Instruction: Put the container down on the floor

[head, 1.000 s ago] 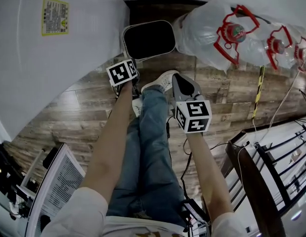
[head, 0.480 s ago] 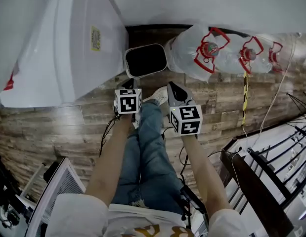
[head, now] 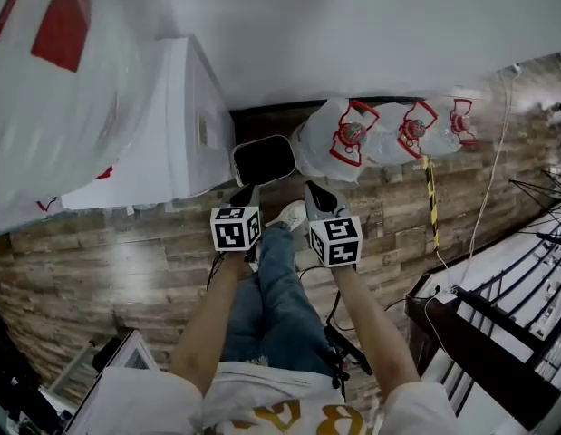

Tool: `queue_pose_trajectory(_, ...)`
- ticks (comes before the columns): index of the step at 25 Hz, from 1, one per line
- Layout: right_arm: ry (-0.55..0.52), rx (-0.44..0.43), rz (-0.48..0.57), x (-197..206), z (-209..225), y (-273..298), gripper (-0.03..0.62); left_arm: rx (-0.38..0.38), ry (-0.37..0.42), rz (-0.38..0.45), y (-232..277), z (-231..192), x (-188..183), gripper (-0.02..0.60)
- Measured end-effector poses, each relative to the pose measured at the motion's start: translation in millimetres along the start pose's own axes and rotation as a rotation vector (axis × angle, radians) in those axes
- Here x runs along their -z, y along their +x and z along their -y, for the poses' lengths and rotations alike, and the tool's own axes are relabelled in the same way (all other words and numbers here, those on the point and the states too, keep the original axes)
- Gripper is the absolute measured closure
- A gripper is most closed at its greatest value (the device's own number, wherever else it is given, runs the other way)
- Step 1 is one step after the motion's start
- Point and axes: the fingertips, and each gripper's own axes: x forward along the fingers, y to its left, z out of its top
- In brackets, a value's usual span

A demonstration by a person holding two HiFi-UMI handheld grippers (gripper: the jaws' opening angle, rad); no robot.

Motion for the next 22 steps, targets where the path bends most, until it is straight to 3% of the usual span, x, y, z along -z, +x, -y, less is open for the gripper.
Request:
queue_pose_trajectory(6,-0.105,-0.039,0.010,-25,-15,-44,0.566,0.026,0.073,0.083,-51,39,-41,0.581)
queue_pose_trajectory(12,-0.106,-0.061,0.103,-78,-26,-81,0.566,0.091,0.098,0.174,-95,69,-90,0.581)
queue_pose_trajectory(18,-0.274,-0.049,0.133,-106,-50,-110,0.565,0.121,0.141,0.264,-146,84,-130,0.581)
queue_pose_trajectory(22,-0.236,-0.005,0.165,-130,-51,-128,0.565,0.116,0.139,0.338,-177,91,-155,0.581)
